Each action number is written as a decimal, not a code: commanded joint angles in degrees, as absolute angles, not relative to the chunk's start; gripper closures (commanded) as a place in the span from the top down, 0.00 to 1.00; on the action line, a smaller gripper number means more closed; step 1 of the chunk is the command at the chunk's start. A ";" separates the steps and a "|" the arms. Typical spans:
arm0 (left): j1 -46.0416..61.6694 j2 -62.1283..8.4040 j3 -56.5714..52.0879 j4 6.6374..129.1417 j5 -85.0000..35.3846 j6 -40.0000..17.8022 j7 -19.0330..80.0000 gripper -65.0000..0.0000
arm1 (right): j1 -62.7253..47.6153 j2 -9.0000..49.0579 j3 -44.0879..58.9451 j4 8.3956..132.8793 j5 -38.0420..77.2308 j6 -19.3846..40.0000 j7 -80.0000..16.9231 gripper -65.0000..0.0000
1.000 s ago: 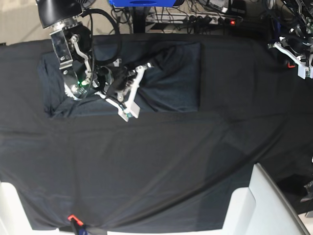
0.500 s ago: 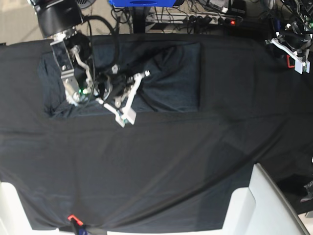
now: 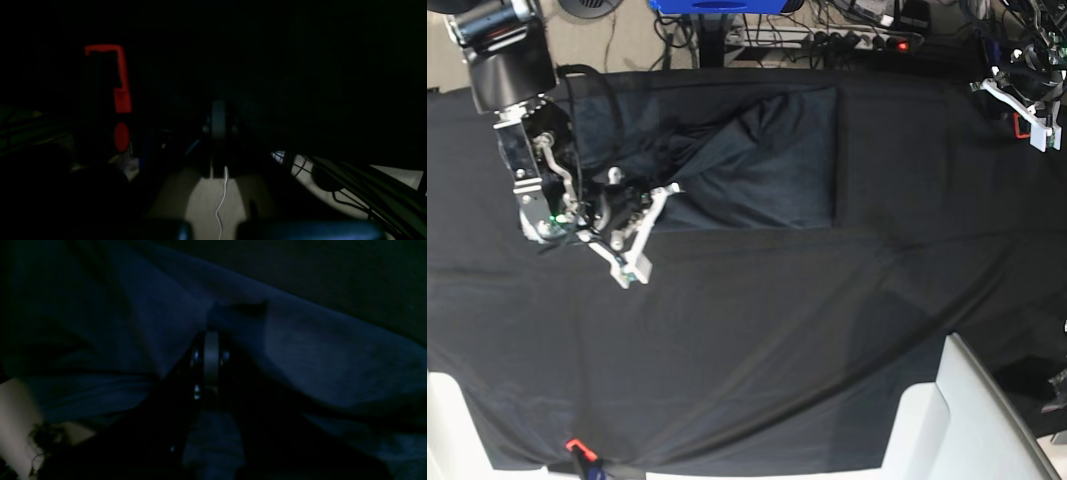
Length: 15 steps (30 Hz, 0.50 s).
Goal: Fold the T-shirt properly
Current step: 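Fold the held side with the right gripper toward the shirt's middle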
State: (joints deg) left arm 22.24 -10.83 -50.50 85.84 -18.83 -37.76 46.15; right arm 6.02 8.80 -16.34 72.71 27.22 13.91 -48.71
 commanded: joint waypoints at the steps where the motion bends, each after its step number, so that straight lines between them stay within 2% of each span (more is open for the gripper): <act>1: 22.46 -11.82 -50.95 86.64 -19.38 -37.85 45.49 0.00 | 7.78 9.19 -15.96 73.71 28.09 14.11 -46.29 0.00; 7: 21.58 -11.82 -50.95 86.55 -19.30 -37.85 45.49 0.00 | 7.52 11.21 -16.13 76.70 28.09 14.11 -42.33 0.00; 13: 20.70 -11.82 -50.86 85.32 -19.30 -37.85 45.49 0.00 | 2.51 10.33 -16.22 88.13 28.35 14.11 -49.80 0.00; 15: 20.18 -11.82 -50.86 84.70 -19.30 -37.85 45.49 0.00 | 1.36 8.31 -16.22 89.27 28.35 14.37 -53.67 0.00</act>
State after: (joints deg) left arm 20.36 -10.83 -50.61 83.92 -18.48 -37.74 46.15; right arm 0.69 8.36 -16.45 88.18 27.75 14.09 -54.81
